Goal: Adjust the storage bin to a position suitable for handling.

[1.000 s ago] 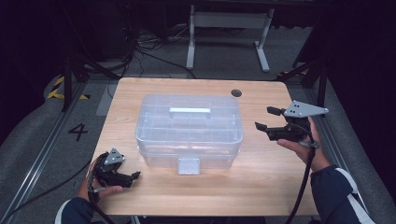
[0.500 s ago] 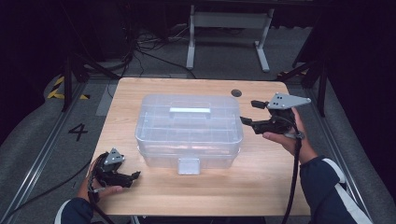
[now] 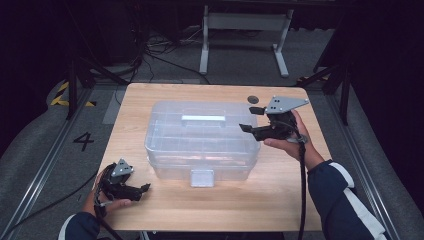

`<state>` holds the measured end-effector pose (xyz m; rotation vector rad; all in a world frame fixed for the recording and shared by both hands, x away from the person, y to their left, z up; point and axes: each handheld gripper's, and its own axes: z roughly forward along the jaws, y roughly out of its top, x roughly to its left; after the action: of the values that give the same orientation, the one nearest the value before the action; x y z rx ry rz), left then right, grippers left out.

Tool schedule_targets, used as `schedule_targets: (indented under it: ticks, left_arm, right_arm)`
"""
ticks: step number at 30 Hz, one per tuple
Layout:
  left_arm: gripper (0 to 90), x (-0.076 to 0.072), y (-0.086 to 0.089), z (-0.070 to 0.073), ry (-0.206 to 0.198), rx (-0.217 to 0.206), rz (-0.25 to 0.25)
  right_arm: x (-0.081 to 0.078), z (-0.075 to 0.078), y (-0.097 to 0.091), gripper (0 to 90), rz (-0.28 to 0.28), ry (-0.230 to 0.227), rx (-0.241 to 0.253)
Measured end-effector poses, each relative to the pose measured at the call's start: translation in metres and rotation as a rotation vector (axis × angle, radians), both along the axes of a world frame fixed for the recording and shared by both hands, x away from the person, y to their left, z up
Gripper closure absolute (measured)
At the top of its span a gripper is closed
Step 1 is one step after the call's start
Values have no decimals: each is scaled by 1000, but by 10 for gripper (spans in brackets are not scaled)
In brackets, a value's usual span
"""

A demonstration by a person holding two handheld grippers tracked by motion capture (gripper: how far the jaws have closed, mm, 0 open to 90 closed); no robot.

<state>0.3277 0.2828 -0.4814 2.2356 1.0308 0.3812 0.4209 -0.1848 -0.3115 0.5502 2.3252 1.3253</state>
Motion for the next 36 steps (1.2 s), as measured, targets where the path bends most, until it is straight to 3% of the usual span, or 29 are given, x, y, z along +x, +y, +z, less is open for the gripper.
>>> schedule_targets:
  ticks: [24,26,36]
  left_arm:
    - [55,-1,0,0,2,-7,10]
    - [56,-1,0,-1,1,-10,12]
    - [58,-1,0,0,-3,-2,10]
  right_arm:
    - [3,4,49,503,103,6,-89]
    - [3,3,55,564,119,1,-113]
    - [2,3,65,701,123,-13,-133]
